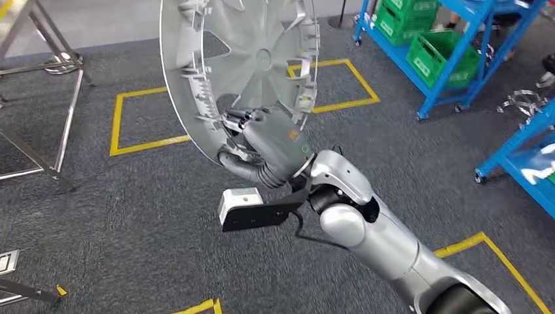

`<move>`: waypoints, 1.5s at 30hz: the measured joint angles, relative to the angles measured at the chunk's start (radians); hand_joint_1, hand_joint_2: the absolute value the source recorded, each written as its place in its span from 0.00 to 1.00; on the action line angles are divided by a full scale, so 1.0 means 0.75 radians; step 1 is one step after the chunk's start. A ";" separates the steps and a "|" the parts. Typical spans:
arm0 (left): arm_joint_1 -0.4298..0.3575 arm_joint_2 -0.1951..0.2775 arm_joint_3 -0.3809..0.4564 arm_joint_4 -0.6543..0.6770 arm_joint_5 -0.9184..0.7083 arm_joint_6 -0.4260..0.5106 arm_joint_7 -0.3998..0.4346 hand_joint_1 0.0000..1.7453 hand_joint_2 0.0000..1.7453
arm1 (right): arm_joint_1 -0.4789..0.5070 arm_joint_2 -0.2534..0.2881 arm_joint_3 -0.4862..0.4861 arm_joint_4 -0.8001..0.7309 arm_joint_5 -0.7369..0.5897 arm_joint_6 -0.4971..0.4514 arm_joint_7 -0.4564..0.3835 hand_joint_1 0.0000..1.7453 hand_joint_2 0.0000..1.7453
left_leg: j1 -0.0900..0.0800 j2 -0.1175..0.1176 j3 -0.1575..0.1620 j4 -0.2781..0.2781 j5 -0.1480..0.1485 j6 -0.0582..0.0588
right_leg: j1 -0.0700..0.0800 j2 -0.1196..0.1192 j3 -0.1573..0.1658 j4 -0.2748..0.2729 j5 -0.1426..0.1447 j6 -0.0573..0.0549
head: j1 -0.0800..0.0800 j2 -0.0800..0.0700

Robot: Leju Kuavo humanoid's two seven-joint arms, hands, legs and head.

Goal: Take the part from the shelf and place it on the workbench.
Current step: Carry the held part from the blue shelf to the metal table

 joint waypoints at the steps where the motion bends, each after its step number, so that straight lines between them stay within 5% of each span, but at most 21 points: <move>1: 0.000 0.001 0.002 0.000 0.001 0.000 0.000 0.00 1.00 | -0.007 -0.001 0.000 0.000 -0.003 0.001 0.000 1.00 1.00 | -0.001 -0.018 -0.005 0.001 0.003 0.016 | -0.001 -0.014 0.003 0.000 -0.003 0.007 | 0.004 0.000; 2: 0.000 0.001 0.003 0.000 0.001 0.000 0.000 0.00 1.00 | -0.013 -0.001 0.000 0.000 -0.006 0.003 0.000 1.00 1.00 | -0.002 -0.034 -0.007 0.000 0.004 0.026 | -0.005 -0.020 0.005 0.002 -0.007 0.015 | 0.004 0.000; 4: -0.001 0.004 0.004 -0.001 0.001 0.000 0.001 0.00 1.00 | -0.024 -0.001 0.000 0.001 -0.014 0.006 0.002 1.00 1.00 | -0.002 -0.066 -0.009 -0.002 0.008 0.045 | -0.016 0.025 -0.014 0.054 -0.047 0.027 | 0.007 0.000; 7: -0.006 0.007 0.005 -0.001 0.001 0.000 0.001 0.00 1.00 | -0.030 -0.006 0.001 0.001 -0.022 0.009 0.005 1.00 1.00 | -0.007 -0.117 -0.013 -0.003 0.012 0.062 | -0.019 0.123 -0.137 0.310 -0.165 0.027 | 0.011 0.000; 9: -0.006 0.007 0.005 -0.001 0.000 0.000 0.001 0.00 1.00 | -0.029 -0.010 0.002 0.002 -0.024 0.010 0.008 1.00 1.00 | -0.014 -0.154 -0.016 -0.002 0.015 0.066 | -0.013 0.136 -0.192 0.399 -0.174 0.016 | 0.012 0.000; 13: -0.006 0.004 0.005 -0.001 -0.004 0.000 0.001 0.00 1.00 | -0.034 -0.011 0.003 0.002 -0.027 0.009 0.011 1.00 1.00 | -0.017 -0.224 -0.019 -0.002 0.025 0.059 | 0.007 0.208 -0.062 0.093 -0.010 -0.025 | 0.012 0.000; 15: -0.006 0.001 0.005 -0.001 -0.007 0.000 0.001 0.00 1.00 | -0.038 -0.012 0.003 0.002 -0.027 0.009 0.013 1.00 1.00 | -0.014 -0.248 -0.026 -0.005 0.033 0.046 | 0.015 0.233 -0.029 0.012 0.013 -0.031 | 0.014 0.000; 17: -0.004 0.001 0.005 0.000 -0.009 0.000 0.003 0.00 1.00 | -0.039 -0.012 0.003 0.002 -0.027 0.009 0.018 1.00 1.00 | -0.012 -0.268 -0.034 -0.010 0.042 0.031 | 0.016 0.206 -0.024 0.001 0.023 -0.035 | 0.017 0.000; 19: -0.004 0.002 0.005 0.000 -0.011 0.000 0.004 0.00 1.00 | -0.040 -0.013 0.003 0.002 -0.027 0.008 0.022 1.00 1.00 | -0.018 -0.226 -0.054 0.019 0.021 0.023 | 0.010 0.176 -0.014 -0.018 0.037 -0.046 | 0.015 0.000; 21: -0.008 0.003 0.005 0.000 -0.011 0.000 0.005 0.00 1.00 | -0.039 -0.015 0.004 0.002 -0.026 0.004 0.023 1.00 1.00 | -0.023 -0.148 -0.112 0.146 -0.052 0.017 | 0.007 0.143 -0.009 -0.028 0.044 -0.055 | 0.013 0.000; 24: -0.008 0.005 0.005 0.000 -0.012 0.000 0.005 0.00 1.00 | -0.033 -0.020 0.004 0.003 -0.025 -0.002 0.021 1.00 1.00 | -0.014 -0.110 -0.202 0.358 -0.135 -0.002 | 0.003 0.090 -0.012 -0.028 0.042 -0.057 | 0.011 0.000; 25: -0.006 0.006 0.005 0.000 -0.013 0.000 0.005 0.00 1.00 | -0.031 -0.021 0.004 0.003 -0.025 -0.003 0.020 1.00 1.00 | -0.010 -0.104 -0.189 0.345 -0.119 -0.008 | 0.000 0.073 -0.012 -0.027 0.041 -0.054 | 0.011 0.000; 27: -0.006 0.008 0.005 0.000 -0.013 0.000 0.005 0.00 1.00 | -0.030 -0.022 0.004 0.003 -0.026 -0.003 0.020 1.00 1.00 | -0.002 -0.067 -0.091 0.177 -0.048 -0.021 | -0.006 0.043 -0.012 -0.019 0.034 -0.041 | 0.011 0.000; 30: -0.010 0.005 0.005 -0.001 -0.013 0.000 0.004 0.00 1.00 | -0.031 -0.024 0.004 0.004 -0.026 -0.003 0.019 1.00 1.00 | -0.003 -0.007 0.006 0.004 -0.006 0.002 | 0.002 0.010 -0.016 0.004 0.017 -0.013 | 0.012 0.000; 32: -0.010 0.006 0.005 -0.002 -0.013 -0.001 0.005 0.00 1.00 | -0.031 -0.025 0.005 0.004 -0.026 -0.004 0.017 1.00 1.00 | -0.008 -0.034 0.001 0.006 -0.006 0.032 | 0.003 -0.012 -0.012 0.004 0.012 0.002 | 0.016 0.000; 34: -0.010 0.008 0.005 -0.002 -0.013 -0.001 0.005 0.00 1.00 | -0.032 -0.025 0.005 0.004 -0.026 -0.005 0.016 1.00 1.00 | -0.006 -0.064 -0.002 0.003 -0.001 0.050 | -0.007 0.020 -0.020 0.032 -0.014 0.018 | 0.017 0.000; 37: -0.015 0.010 0.005 -0.003 -0.016 -0.001 0.004 0.00 1.00 | -0.030 -0.027 0.005 0.004 -0.024 -0.007 0.014 1.00 1.00 | -0.004 -0.106 -0.006 0.001 0.004 0.067 | -0.015 0.119 -0.123 0.252 -0.129 0.030 | 0.024 0.000; 39: -0.017 0.010 0.005 -0.003 -0.020 -0.002 0.005 0.00 1.00 | -0.026 -0.029 0.005 0.004 -0.021 -0.008 0.014 1.00 1.00 | -0.008 -0.140 -0.010 0.002 0.007 0.070 | -0.014 0.133 -0.195 0.387 -0.166 0.026 | 0.025 0.000; 41: -0.017 0.011 0.005 -0.003 -0.024 -0.003 0.007 0.00 1.00 | -0.022 -0.029 0.005 0.005 -0.019 -0.008 0.015 1.00 1.00 | -0.011 -0.178 -0.010 0.002 0.010 0.069 | -0.011 0.143 -0.176 0.329 -0.105 0.011 | 0.025 0.000; 43: -0.018 0.010 0.005 -0.003 -0.026 -0.003 0.009 0.00 1.00 | -0.023 -0.029 0.005 0.006 -0.015 -0.008 0.019 1.00 1.00 | -0.011 -0.212 -0.012 0.002 0.015 0.063 | -0.006 0.184 -0.089 0.140 -0.015 -0.007 | 0.025 0.000; 45: -0.020 0.008 0.006 -0.003 -0.027 -0.003 0.009 0.00 1.00 | -0.029 -0.028 0.005 0.006 -0.010 -0.008 0.025 1.00 1.00 | -0.009 -0.239 -0.018 0.001 0.022 0.051 | 0.001 0.214 -0.038 0.026 0.019 -0.015 | 0.026 0.000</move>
